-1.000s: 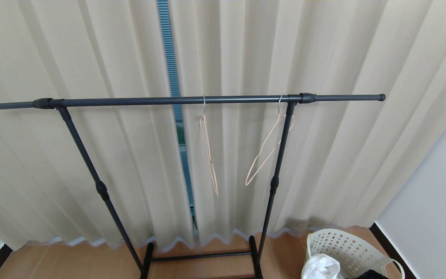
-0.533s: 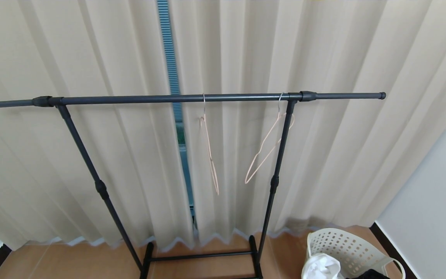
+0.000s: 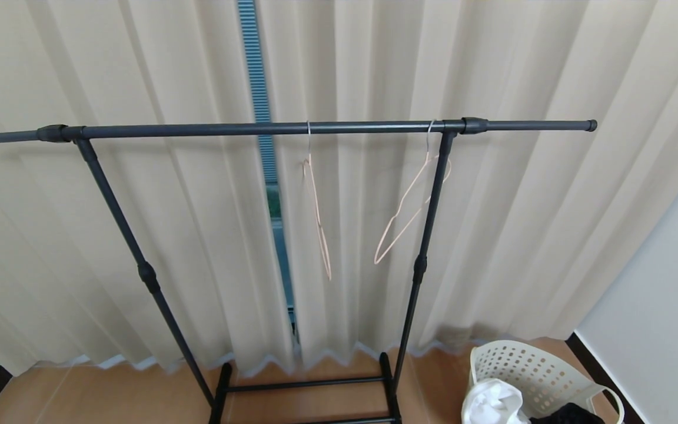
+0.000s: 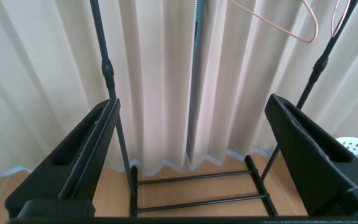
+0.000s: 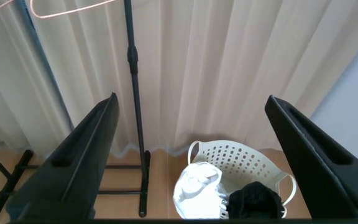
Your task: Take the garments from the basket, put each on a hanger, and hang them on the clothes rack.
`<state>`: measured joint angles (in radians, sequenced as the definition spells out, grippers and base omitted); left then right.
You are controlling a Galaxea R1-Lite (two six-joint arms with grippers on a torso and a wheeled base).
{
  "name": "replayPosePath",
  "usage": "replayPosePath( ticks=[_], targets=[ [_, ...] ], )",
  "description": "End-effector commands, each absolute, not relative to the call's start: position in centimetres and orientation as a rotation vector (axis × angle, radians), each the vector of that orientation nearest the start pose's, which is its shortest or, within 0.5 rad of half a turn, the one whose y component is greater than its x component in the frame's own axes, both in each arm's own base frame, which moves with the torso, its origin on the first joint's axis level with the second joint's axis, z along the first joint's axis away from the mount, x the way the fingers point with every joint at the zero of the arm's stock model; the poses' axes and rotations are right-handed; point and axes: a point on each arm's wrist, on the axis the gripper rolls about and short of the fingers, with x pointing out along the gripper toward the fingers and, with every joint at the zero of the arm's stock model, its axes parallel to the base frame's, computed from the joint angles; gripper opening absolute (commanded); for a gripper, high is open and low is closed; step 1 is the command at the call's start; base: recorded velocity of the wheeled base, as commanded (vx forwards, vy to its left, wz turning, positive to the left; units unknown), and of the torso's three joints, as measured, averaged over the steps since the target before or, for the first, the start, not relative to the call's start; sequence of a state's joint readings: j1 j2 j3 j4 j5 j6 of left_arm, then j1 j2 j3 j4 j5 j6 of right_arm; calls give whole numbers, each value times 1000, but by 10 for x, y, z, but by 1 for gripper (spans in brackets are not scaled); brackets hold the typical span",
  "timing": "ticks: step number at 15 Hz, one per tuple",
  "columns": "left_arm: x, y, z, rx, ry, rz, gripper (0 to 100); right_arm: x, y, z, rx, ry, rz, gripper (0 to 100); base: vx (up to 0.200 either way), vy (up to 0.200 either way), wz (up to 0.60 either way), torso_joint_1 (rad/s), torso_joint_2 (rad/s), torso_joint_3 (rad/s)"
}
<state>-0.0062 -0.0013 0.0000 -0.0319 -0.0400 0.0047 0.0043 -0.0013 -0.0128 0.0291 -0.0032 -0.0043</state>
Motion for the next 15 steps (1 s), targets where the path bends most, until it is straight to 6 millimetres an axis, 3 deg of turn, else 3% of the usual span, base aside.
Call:
replayPosePath(
  ticks=[1,7,15],
  targets=[
    [-23,-1,79,5,-32,-46,100,-24,0,76,-5,15,2,100,0,0,0,-159,359,198],
    [-23,-1,79,5,-32,-46,100,-24,0,76,-3,17,2,100,0,0,0,-165,394,229],
    [-23,-1,79,5,-32,-46,100,-24,0,76,-3,17,2,100,0,0,0,-206,539,329]
  ],
)
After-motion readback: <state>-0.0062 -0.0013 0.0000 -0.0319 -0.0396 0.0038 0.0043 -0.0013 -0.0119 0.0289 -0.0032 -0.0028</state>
